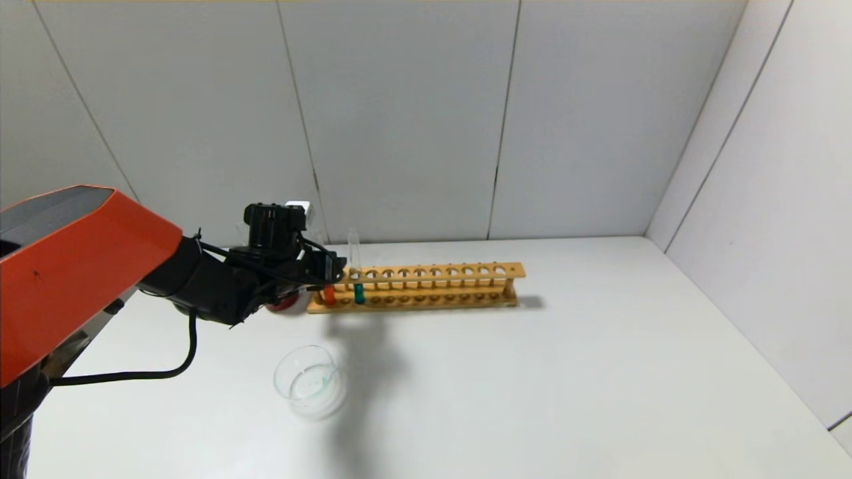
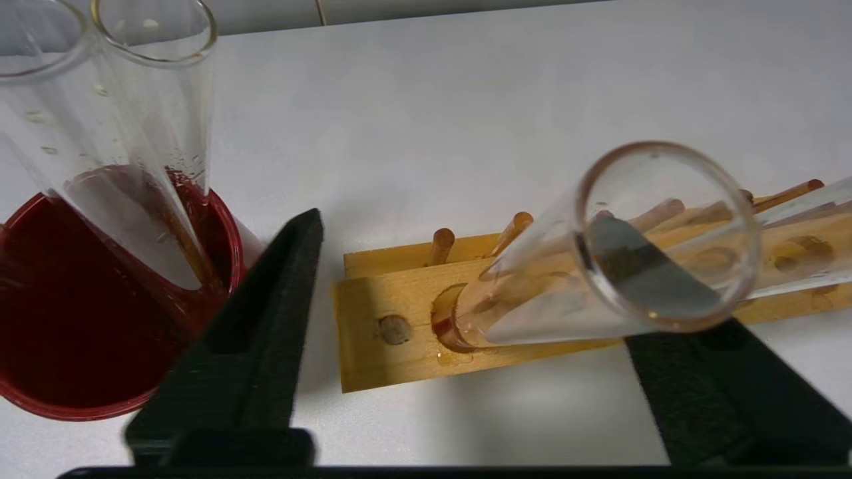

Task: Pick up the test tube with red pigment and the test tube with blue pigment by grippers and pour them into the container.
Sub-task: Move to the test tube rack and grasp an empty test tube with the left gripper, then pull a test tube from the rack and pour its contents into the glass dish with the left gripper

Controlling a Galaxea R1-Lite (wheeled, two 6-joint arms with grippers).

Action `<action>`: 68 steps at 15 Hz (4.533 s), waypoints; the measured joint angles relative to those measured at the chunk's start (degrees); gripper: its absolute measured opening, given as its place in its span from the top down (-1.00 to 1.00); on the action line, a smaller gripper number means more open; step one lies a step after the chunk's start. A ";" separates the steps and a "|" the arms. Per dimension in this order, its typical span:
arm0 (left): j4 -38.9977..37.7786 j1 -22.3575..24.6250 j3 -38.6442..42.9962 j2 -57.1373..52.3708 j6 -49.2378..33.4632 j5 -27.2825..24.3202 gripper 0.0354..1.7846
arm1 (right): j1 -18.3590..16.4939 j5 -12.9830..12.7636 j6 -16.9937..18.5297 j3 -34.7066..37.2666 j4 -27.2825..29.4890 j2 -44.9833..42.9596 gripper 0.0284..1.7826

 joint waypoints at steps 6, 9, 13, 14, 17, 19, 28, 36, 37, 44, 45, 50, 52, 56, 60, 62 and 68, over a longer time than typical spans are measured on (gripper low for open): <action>0.04 -0.39 0.41 -0.26 0.04 0.07 0.65 | 0.00 0.00 0.00 0.00 0.00 0.00 -0.96; 0.46 -0.59 0.39 -1.46 0.06 0.11 0.67 | 0.00 -0.02 0.00 0.00 0.00 0.00 -0.96; 3.78 -0.69 -0.99 -6.31 0.43 0.13 0.67 | 0.00 -0.02 0.00 0.00 0.02 0.00 -0.96; 5.63 -0.69 -1.79 -8.17 0.52 0.13 0.67 | 0.00 -0.02 0.01 0.00 0.00 0.00 -0.96; 12.00 -0.72 -4.38 -15.17 1.35 0.13 0.67 | 0.00 0.00 0.00 0.00 0.00 0.00 -0.96; 15.85 -0.72 -5.05 -20.57 2.88 0.13 0.67 | 0.00 -0.02 0.00 0.00 0.00 0.00 -0.96; 19.19 0.06 16.43 -44.56 19.68 -1.74 0.67 | 0.00 0.00 -0.02 0.00 0.00 0.00 -0.96; 19.68 13.25 26.98 -49.15 43.79 -28.75 0.67 | 0.00 0.00 0.00 0.00 0.02 0.00 -0.96; 20.26 13.92 27.23 -49.02 47.15 -30.89 0.67 | 0.00 -0.02 0.01 0.00 0.00 0.00 -0.96; 27.15 18.26 25.80 -44.80 76.74 -31.44 0.67 | 0.00 -0.02 0.01 0.00 0.02 0.00 -0.96; 26.53 18.41 25.44 -43.72 79.90 -31.39 0.67 | 0.00 -0.02 0.01 0.00 0.00 0.00 -0.96; 24.70 18.32 24.53 -40.08 93.33 -31.39 0.67 | 0.00 0.00 0.01 0.00 0.00 0.00 -0.96; 24.56 18.07 24.37 -39.06 99.19 -31.52 0.67 | 0.00 0.00 0.00 0.00 0.02 0.00 -0.96; 24.32 15.26 25.08 -36.67 104.19 -31.96 0.67 | 0.00 0.00 0.00 0.00 0.00 0.00 -0.96; 17.15 12.11 25.42 -31.84 106.01 -32.00 0.67 | 0.00 0.00 -0.02 0.00 0.00 0.00 -0.96; 11.00 11.80 25.39 -28.56 108.35 -32.00 0.67 | 0.00 -0.02 0.00 0.00 0.02 0.00 -0.96; 8.27 12.70 24.98 -23.41 117.14 -31.42 0.67 | 0.00 0.00 0.00 0.00 0.00 0.00 -0.96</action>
